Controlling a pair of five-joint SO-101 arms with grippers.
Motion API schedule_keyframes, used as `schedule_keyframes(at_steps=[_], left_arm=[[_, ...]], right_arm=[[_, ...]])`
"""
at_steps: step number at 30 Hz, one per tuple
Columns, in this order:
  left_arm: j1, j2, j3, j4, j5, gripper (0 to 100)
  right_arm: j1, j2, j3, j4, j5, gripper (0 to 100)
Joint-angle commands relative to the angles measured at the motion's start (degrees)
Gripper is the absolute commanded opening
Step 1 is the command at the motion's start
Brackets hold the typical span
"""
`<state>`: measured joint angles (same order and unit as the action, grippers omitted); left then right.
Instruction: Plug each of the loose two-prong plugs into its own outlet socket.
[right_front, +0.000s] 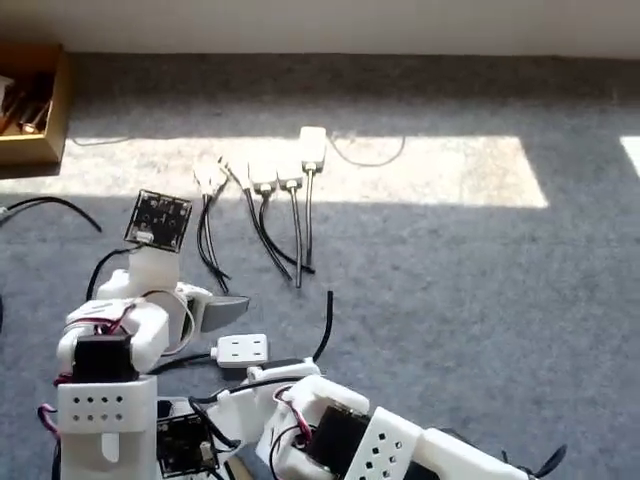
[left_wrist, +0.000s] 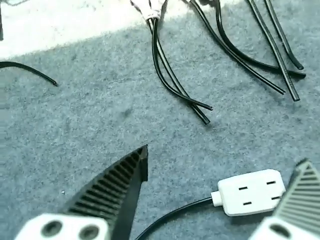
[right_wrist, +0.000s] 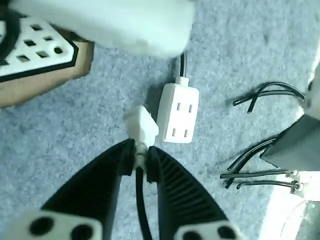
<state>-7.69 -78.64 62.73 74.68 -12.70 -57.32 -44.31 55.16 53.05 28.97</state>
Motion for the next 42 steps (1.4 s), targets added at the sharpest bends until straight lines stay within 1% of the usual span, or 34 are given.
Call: schedule_keyframes(at_steps=[1,3,5,7,11,14,18,20,23,28,32,35,38,42], left_arm=[[-0.7,-6.5,2.5,-2.1,-0.2,43],[-2.0,-4.6,2.6,-4.7,-0.2,43],[-3.5,-1.5,1.9,-7.6,-0.1,43],[-6.5,2.4,0.0,-10.2,0.0,42],[-14.1,10.8,-6.3,-14.6,0.1,42],[-17.8,17.8,-13.8,-16.9,-0.1,43],[-19.5,27.7,-23.4,-14.6,-0.1,42],[-19.2,31.3,-25.2,-12.7,0.0,42],[-16.1,32.0,-24.3,-10.6,0.0,43],[-6.8,25.0,-21.0,-4.9,0.0,43],[-1.9,11.7,-13.9,-2.9,0.0,43],[-0.1,0.0,-6.7,-2.8,0.1,43],[0.0,-9.8,-0.7,-2.7,0.1,43],[-0.9,-18.2,4.6,-1.1,0.2,43]], right_arm=[[21.1,-2.0,-6.2,-4.6,-9.3,0.6],[22.0,-2.0,-6.2,-4.6,-9.1,0.6],[22.0,-2.0,-5.9,-4.6,-7.0,0.6],[22.2,-2.1,-3.7,-4.6,-6.4,0.6],[22.3,-2.4,-0.4,-4.7,-4.8,0.6],[22.5,-2.4,1.3,-4.7,-3.9,0.6],[24.7,-2.5,1.6,-5.0,-3.7,0.6],[24.7,-2.5,1.6,-5.0,-3.7,0.6],[24.7,-2.5,1.5,-5.0,-4.0,0.6],[24.2,-2.5,1.0,-6.5,-4.8,0.6],[22.0,-2.5,0.2,-8.5,-6.7,0.6],[19.1,-2.1,-2.8,-6.6,-7.1,0.6],[15.4,-2.1,-7.0,-4.0,-9.5,0.6],[10.4,-2.1,-11.4,-0.7,-11.3,0.6]])
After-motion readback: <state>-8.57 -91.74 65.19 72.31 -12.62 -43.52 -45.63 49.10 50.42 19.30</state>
